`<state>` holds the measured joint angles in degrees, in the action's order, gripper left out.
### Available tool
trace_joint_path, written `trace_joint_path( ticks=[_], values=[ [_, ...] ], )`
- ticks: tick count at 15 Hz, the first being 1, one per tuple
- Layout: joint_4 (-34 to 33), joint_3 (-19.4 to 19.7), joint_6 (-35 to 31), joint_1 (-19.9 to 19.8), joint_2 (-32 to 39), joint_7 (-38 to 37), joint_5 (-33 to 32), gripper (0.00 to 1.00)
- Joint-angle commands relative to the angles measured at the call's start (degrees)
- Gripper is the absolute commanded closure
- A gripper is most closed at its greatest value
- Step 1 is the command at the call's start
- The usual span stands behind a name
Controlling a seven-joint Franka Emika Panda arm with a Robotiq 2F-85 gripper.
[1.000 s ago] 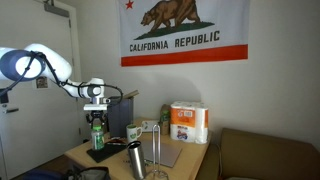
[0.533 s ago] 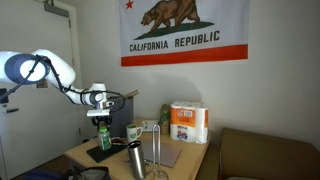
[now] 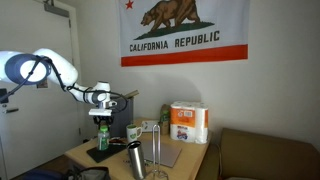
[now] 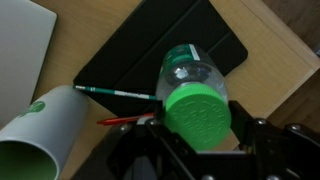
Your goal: Remove the lid from the bottle.
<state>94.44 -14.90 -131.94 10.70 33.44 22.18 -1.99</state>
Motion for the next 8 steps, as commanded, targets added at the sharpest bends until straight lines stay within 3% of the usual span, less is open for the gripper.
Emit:
trace_joint_path(
  ticks=[1,8],
  values=[
    [0.11,0.71,0.46,1.19,-1.77,-2.55,-0.63,0.6],
    [-0.16,1.71,0.65,3.24,-3.69,-4.49,-2.71,0.6]
  ],
)
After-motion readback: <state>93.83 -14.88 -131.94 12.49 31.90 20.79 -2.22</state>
